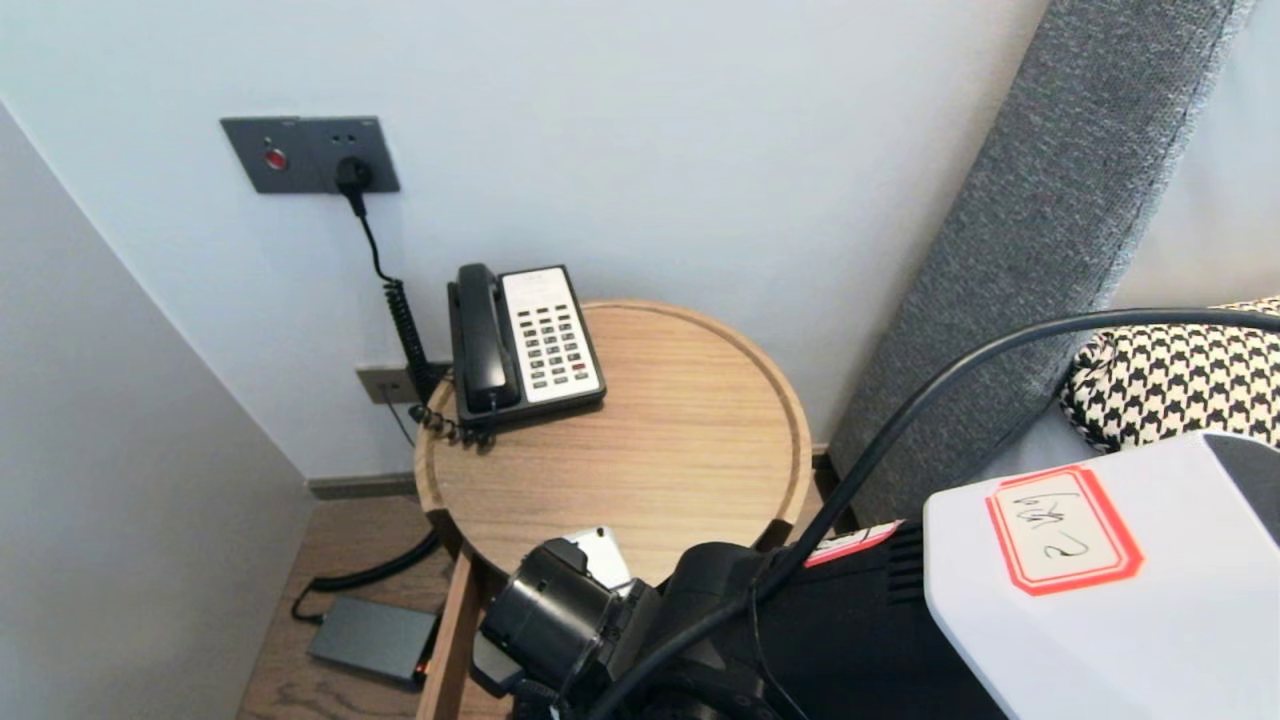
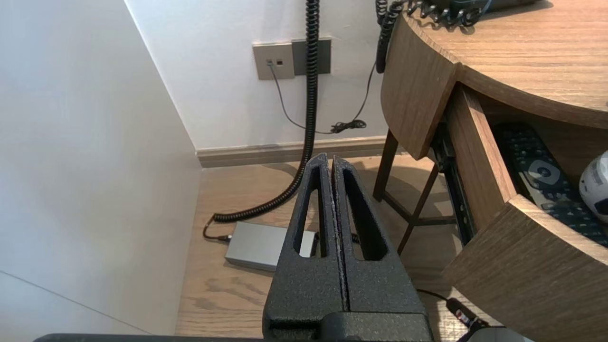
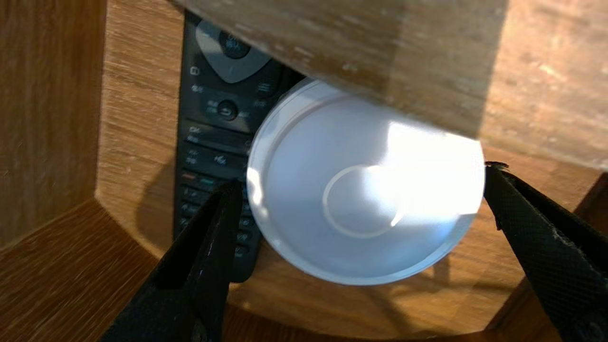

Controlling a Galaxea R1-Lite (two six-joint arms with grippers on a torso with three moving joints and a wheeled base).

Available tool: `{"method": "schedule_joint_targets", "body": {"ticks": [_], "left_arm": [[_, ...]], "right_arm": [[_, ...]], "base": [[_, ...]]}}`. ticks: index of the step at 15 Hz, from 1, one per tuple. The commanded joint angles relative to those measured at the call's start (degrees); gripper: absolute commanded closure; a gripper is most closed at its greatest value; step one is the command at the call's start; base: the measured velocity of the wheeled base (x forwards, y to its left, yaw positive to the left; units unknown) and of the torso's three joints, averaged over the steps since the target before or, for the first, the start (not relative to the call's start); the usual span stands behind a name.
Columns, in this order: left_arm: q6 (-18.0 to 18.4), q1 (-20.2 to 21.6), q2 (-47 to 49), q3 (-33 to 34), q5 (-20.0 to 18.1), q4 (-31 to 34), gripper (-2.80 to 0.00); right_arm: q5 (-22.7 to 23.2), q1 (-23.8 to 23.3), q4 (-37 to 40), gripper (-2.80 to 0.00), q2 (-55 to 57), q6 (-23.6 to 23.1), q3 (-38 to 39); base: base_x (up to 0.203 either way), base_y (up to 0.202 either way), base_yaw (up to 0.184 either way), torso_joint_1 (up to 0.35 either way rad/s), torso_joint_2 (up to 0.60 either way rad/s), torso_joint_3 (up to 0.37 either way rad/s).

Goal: Take the remote control out of the drawer one by one and place them on the table

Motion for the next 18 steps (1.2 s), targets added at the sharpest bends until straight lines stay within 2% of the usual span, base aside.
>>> {"method": "schedule_joint_targets", "body": {"ticks": [1,10,11,18], "left_arm": [[0.03,0.08,-0.06,0.7,0.0,-0.03,0.0],[0.03,0.08,-0.06,0.7,0.0,-0.03,0.0],[0.03,0.01,-0.06,0.7,0.0,-0.03,0.0],[0.03,0.02,-0.06,0.7,0.0,-0.03,0.0]], "right_arm": [[-0.63,-0.14,0.1,-2.8,0.17,-0.32,-0.34],[-0.8,-0.15,0.19,-2.8,0.62,-0.5,-1.7],[-0.8,-0.15,0.28,0.0,0.78,-0.78,-1.4],[-0.89,-0.06,0.31,0.0,0.64,-1.29,-1.07]], "base": [[0.0,0.0,0.0,0.0,0.0,0.0],[0.0,0.0,0.0,0.0,0.0,0.0],[0.0,0.0,0.0,0.0,0.0,0.0],[0.0,0.0,0.0,0.0,0.0,0.0]]}}
